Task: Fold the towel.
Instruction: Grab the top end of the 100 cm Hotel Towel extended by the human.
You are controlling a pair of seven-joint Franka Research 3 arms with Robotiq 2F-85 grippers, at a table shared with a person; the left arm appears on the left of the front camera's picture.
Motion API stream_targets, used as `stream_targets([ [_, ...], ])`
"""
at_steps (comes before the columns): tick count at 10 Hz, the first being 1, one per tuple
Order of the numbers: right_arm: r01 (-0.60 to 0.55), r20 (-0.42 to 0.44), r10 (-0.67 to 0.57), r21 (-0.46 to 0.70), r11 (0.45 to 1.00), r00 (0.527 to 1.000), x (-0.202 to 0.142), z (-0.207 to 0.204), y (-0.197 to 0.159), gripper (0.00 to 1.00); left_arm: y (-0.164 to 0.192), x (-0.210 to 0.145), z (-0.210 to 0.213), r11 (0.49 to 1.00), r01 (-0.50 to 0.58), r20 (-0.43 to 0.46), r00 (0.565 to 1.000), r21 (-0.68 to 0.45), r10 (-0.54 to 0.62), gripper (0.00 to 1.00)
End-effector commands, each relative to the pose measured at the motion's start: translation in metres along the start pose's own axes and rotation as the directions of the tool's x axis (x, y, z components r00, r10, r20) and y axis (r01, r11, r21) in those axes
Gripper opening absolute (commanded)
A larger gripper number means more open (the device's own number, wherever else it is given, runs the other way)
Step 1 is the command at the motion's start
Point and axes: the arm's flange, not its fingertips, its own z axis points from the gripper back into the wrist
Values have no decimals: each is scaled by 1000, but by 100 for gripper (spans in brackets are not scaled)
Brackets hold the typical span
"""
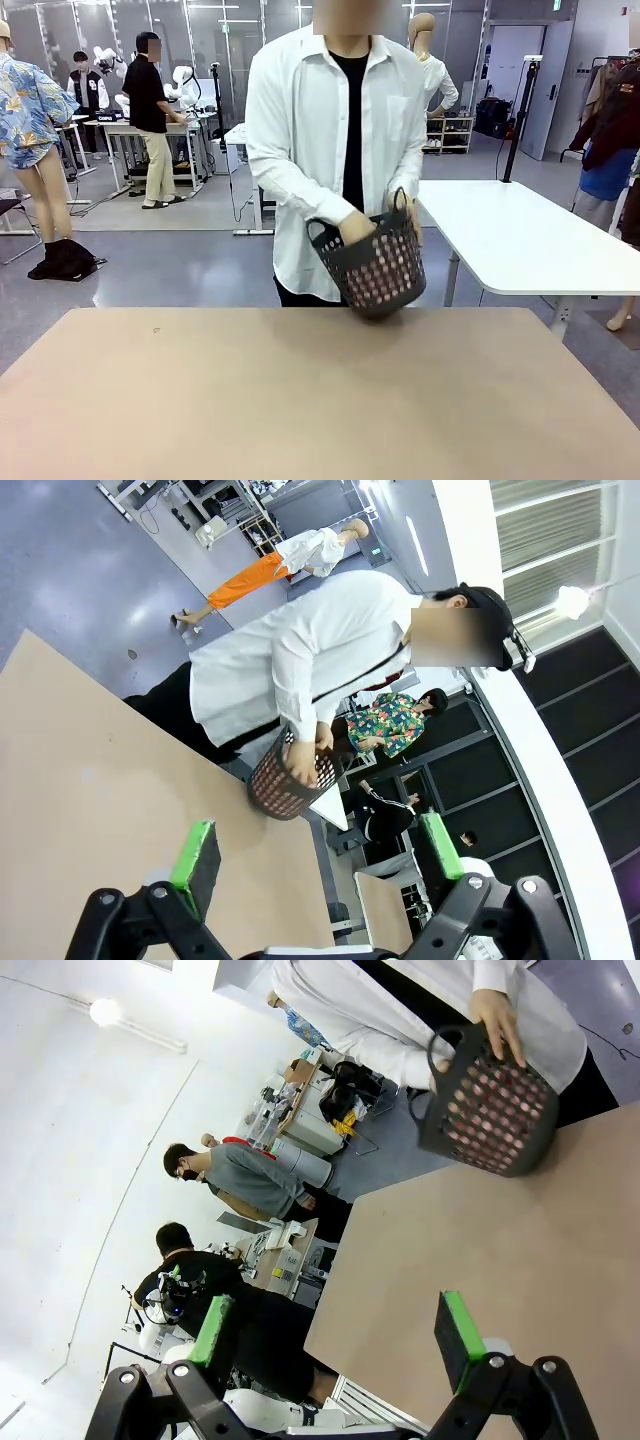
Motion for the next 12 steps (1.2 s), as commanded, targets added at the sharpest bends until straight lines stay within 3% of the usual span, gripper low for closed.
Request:
stream_targets([
  [1, -8, 6, 8, 11, 1000, 1000, 3, -1, 1, 100, 0, 2, -2, 1000, 7, 1, 1000, -22, -6, 100],
  [12, -8, 6, 8, 11, 1000, 1000, 3, -1, 1, 100, 0, 2, -2, 1000, 7, 1, 1000, -22, -6, 100],
])
